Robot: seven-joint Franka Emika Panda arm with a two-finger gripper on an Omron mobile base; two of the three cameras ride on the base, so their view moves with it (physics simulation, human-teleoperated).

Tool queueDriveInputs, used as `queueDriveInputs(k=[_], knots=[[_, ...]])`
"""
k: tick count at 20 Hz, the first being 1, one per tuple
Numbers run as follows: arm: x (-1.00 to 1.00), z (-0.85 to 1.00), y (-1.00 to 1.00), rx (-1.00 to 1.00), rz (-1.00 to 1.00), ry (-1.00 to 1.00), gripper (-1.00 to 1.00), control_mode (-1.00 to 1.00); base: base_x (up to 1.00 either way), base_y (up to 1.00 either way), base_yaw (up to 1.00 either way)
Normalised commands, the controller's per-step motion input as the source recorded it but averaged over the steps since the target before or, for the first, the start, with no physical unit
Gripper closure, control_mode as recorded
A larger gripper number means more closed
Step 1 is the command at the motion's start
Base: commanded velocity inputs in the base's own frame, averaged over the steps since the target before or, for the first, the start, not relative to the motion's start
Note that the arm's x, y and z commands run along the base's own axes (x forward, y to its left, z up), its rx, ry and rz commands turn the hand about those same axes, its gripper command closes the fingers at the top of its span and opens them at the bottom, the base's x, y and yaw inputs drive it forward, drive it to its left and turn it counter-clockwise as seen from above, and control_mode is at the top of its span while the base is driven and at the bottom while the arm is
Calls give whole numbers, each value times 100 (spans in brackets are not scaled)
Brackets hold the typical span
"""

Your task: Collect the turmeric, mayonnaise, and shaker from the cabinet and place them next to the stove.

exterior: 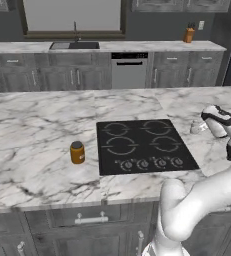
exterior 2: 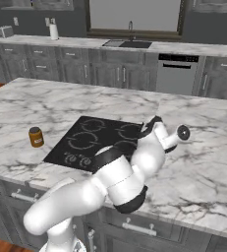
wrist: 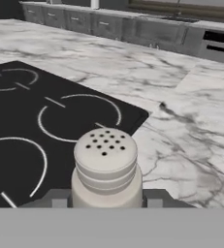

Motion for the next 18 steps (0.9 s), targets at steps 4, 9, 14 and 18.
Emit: queueDriveInputs(k=[4, 9, 14, 18], knots=[[22, -29, -11, 11, 9, 0, 100, -100, 0, 0, 0], [8, -41, 5, 7, 7, 0, 100, -100, 0, 0, 0], [9, -34, 0, 4, 6, 0, 100, -100, 0, 0, 0], [10, -33, 4, 0, 4, 0, 100, -100, 0, 0, 0]])
